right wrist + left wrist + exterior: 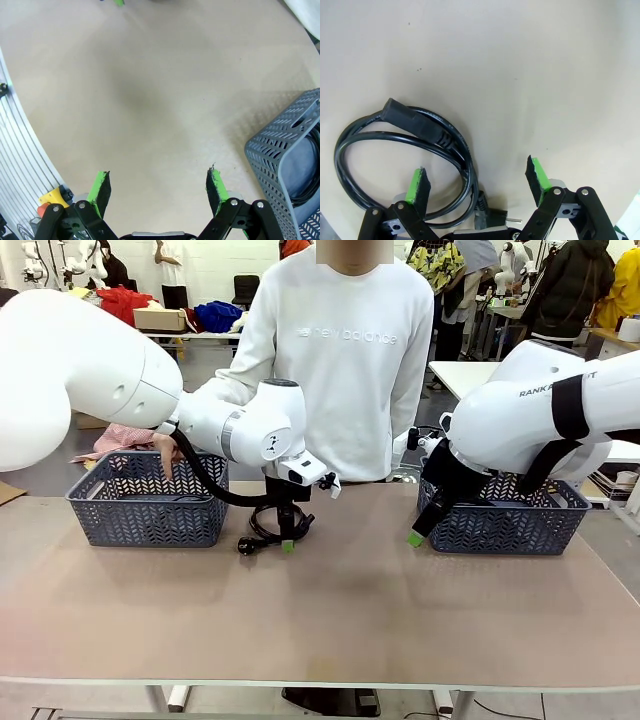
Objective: Organize the cables according to human instructions.
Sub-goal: Pick up a bundle of cables and place it in the basket indicated by the human.
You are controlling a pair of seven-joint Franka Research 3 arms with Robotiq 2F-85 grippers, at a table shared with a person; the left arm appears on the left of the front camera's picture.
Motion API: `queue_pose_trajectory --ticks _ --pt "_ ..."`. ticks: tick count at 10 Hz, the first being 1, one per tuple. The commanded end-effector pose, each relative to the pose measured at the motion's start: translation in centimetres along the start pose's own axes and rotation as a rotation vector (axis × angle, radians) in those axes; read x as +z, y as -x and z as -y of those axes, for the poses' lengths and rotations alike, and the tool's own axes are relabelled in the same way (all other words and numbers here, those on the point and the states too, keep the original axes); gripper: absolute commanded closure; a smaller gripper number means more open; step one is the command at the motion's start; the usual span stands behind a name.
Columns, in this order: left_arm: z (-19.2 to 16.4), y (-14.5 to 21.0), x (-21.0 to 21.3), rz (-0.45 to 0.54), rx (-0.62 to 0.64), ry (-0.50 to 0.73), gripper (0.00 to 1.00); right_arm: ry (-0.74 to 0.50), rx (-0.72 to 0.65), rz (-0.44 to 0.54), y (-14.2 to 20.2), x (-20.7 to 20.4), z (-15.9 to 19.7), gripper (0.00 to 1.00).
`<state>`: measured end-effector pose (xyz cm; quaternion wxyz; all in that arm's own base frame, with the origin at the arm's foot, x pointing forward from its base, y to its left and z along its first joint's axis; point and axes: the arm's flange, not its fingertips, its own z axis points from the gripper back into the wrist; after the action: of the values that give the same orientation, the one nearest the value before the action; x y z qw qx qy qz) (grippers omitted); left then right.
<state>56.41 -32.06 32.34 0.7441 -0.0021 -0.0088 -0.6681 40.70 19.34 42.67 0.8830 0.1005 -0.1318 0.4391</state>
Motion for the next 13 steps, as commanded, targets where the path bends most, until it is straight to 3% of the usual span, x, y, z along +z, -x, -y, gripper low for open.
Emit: queue_pose_trajectory --ticks 1,9,13 --pt "-0.38 0.23 -0.25 -0.006 0.012 -0.015 0.00 0.002 0.000 0.002 0.00 0.05 -0.06 0.00" --pt "-0.63 0.11 -0.96 -0.021 0.019 -0.009 0.00 0.002 0.000 0.002 0.00 0.05 -0.06 0.00" --pt "-0.60 0.17 -0.89 -0.004 0.010 -0.022 0.27 0.002 0.000 0.002 0.00 0.05 -0.06 0.00"
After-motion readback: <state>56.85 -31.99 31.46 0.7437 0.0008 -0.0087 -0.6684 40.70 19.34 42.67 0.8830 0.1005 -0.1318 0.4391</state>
